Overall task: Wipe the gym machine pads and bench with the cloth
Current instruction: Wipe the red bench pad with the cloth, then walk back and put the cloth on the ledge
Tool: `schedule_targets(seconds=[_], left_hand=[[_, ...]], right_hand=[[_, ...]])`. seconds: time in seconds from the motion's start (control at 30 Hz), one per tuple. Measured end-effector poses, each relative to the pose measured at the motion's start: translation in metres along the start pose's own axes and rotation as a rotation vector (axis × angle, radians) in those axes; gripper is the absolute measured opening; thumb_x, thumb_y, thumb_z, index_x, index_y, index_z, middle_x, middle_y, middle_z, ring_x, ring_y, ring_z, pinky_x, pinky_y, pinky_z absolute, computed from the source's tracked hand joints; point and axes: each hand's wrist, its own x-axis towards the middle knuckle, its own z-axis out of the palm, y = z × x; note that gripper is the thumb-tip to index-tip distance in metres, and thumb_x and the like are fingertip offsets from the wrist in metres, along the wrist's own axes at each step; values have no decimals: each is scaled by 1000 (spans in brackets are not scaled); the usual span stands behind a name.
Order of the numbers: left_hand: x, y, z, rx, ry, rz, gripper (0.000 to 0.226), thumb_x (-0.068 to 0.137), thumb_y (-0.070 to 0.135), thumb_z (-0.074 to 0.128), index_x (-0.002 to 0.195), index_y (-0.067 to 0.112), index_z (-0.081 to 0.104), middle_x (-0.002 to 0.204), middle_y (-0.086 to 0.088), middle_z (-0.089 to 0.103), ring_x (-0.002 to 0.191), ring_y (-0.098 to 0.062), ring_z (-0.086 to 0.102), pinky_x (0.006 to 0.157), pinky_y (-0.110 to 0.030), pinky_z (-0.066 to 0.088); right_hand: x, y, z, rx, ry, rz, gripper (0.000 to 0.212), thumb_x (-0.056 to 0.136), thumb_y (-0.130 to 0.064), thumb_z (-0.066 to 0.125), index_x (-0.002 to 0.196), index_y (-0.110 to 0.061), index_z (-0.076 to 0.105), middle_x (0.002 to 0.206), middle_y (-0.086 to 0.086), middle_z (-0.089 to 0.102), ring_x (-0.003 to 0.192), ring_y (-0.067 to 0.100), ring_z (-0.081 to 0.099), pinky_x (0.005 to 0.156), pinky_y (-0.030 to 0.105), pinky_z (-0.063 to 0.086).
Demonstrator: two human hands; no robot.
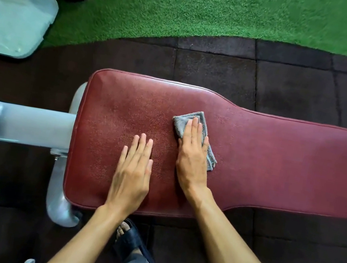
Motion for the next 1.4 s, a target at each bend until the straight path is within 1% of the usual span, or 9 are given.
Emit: schedule_targets(seconds=[0.1, 0.27, 0.47, 0.57, 0.7, 0.97, 1.1, 1.17, 1.4], left_hand=[[-7, 24, -17, 31, -118, 48, 54, 102, 29, 22, 154, 13, 22, 163, -4, 16, 152, -14, 4, 124, -40, 13], [-13, 95, -41, 161, -338, 160, 65, 96, 38, 9, 151, 8, 28, 161, -9, 23, 151, -23, 13, 121, -41, 15], [-40, 223, -38, 320, -518, 308, 63, 96, 37, 16, 141, 5, 46, 149, -14, 45, 142, -30, 37, 111, -48, 36], [-64, 306, -31, 346, -683, 390, 64, 99, 40, 11, 150, 7, 31, 159, -12, 28, 150, -27, 20, 119, -45, 23], [-89, 411, -16, 411, -827, 510, 57, 105, 38, 20, 154, 10, 13, 164, -9, 10, 152, -23, 3, 123, -41, 10], [-88, 636, 47, 414, -882, 743, 58, 104, 39, 18, 155, 11, 13, 165, -7, 8, 152, -21, 0, 123, -41, 7], [-59, 730, 85, 393, -849, 874, 90, 80, 53, -16, 155, 11, 14, 164, -7, 11, 152, -21, 3, 122, -39, 8], [-36, 776, 110, 386, -836, 925, 97, 74, 53, -19, 154, 10, 15, 164, -8, 12, 152, -22, 4, 122, -38, 6], [63, 954, 193, 454, -869, 1056, 58, 105, 40, 17, 155, 12, 11, 165, -6, 7, 152, -20, -1, 123, -40, 7]], right_hand=[[-19, 8, -36, 219, -103, 35, 53, 104, -14, 34, 153, -3, 15, 161, 13, 17, 151, 26, 10, 123, 46, 15], [-78, 27, -119, 555, -164, 283, 51, 105, -22, 30, 154, -14, 17, 163, 2, 15, 151, 14, 7, 123, 35, 14], [-165, 83, -201, 607, -170, 478, 51, 106, -26, 29, 154, -17, 17, 163, -1, 13, 150, 9, 4, 121, 26, 11], [-214, 128, -249, 614, -144, 563, 51, 106, -26, 28, 154, -17, 16, 163, -2, 12, 150, 10, 1, 118, 22, 7], [-274, 193, -309, 610, -75, 668, 51, 106, -25, 27, 154, -15, 15, 164, -1, 8, 147, 2, -3, 117, 18, 3], [-338, 342, -440, 513, 96, 846, 51, 106, -25, 22, 154, -14, 8, 164, 0, 5, 143, 1, -9, 116, 22, -5], [-326, 421, -494, 553, 207, 908, 51, 106, -27, 20, 154, -16, 6, 164, -2, 3, 142, -1, -12, 116, 22, -7], [-312, 464, -523, 585, 257, 932, 52, 106, -28, 20, 155, -16, 6, 164, -4, 3, 141, -3, -13, 115, 21, -7], [-248, 626, -621, 598, 396, 1048, 51, 106, -27, 22, 154, -17, 9, 164, -3, 5, 142, -2, -10, 114, 18, -4]])
